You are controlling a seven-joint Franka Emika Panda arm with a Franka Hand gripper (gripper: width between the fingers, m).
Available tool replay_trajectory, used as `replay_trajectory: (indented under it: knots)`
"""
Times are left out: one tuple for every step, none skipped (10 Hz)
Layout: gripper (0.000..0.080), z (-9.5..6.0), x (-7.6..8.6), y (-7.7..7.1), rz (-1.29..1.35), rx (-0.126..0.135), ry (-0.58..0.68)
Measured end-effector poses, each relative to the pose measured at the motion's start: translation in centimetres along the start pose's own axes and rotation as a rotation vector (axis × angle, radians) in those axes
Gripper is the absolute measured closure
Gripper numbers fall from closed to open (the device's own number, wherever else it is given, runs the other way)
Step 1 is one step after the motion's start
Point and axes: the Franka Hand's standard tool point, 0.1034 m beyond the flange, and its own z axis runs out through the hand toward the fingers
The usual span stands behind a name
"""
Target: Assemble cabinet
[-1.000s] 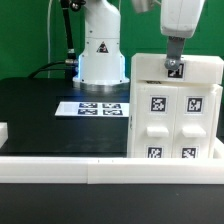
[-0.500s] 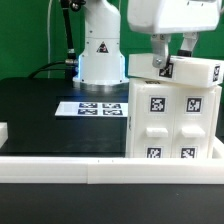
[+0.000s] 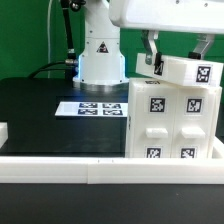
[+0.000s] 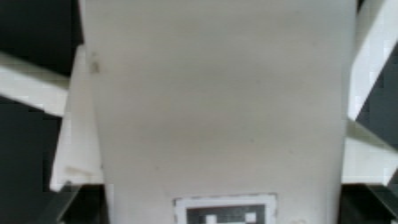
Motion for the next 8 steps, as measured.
replay_trajectory:
  knots:
    - [0.0242, -0.01, 0.01, -0.06, 0.076, 0.002, 0.000]
    - [0.0242, -0.02, 0.03, -0.13, 0.136, 0.002, 0.001]
    - [0.0242, -0.05, 0.06, -0.21, 0.192, 0.004, 0.001]
    - [0.0242, -0.06, 0.08, -0.28, 0.247, 0.005, 0.001]
    - [0.0242, -0.06, 0.09, -0.32, 0.281, 0.005, 0.001]
    - [0.0242, -0.08, 0.12, -0.45, 0.367, 0.012, 0.001]
    - [0.0242, -0.09, 0.14, -0.48, 0.438, 0.013, 0.001]
    - [0.0242, -0.09, 0.15, -0.49, 0.504, 0.015, 0.001]
